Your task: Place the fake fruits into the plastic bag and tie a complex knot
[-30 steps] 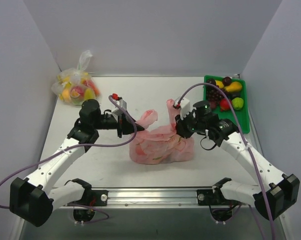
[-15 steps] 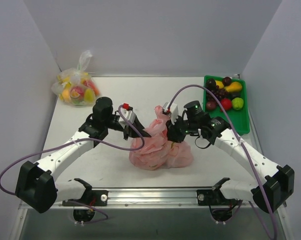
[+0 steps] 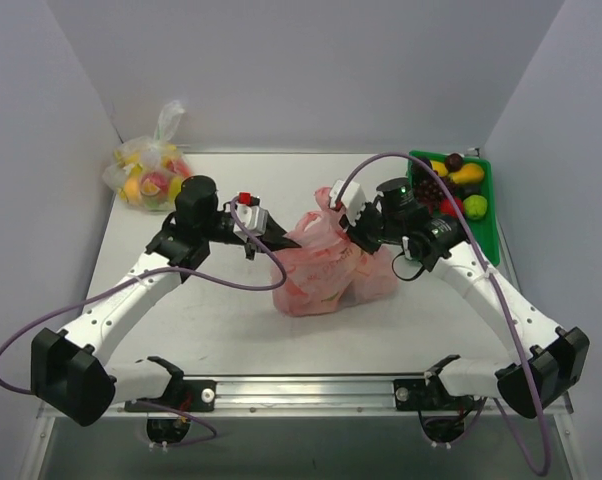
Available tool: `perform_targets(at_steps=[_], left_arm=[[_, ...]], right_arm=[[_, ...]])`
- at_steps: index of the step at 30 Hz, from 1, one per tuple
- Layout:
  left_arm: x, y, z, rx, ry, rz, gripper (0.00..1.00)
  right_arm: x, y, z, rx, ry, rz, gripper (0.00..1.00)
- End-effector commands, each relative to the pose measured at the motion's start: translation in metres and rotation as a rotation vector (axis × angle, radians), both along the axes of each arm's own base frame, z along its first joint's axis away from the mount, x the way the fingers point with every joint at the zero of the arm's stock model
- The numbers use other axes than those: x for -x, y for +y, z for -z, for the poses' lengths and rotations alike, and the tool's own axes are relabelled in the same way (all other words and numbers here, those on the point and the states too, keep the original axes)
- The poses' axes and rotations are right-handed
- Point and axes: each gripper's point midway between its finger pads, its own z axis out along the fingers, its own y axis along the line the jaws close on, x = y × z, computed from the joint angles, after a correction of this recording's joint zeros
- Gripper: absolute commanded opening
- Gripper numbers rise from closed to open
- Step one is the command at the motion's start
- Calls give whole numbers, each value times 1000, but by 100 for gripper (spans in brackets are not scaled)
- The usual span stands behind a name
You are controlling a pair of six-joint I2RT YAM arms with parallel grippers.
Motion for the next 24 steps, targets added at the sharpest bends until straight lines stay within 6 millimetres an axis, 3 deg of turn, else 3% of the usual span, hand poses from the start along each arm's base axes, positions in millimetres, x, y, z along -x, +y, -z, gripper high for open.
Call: perform_targets(at_steps=[1, 5, 9, 14, 18, 20, 24], left_arm=[[-5, 3, -35, 34, -107, -2, 0], [2, 4, -13, -3, -86, 33, 0], [4, 4, 16, -43, -99, 58, 0], [5, -3, 31, -58, -74, 97, 0], [8, -9, 38, -64, -100, 117, 0], [10, -11, 43, -67, -106, 124, 0], [10, -13, 44, -65, -139, 116, 0]], right_arm=[[18, 5, -2, 10, 23, -136, 0], [42, 17, 43, 1, 232, -206, 0], [54, 26, 69, -24, 389, -225, 0], [60, 30, 63, -74, 395, -239, 6], [56, 30, 48, -111, 340, -224, 33], [56, 29, 39, -126, 321, -219, 37], [60, 25, 32, -146, 323, -186, 53]])
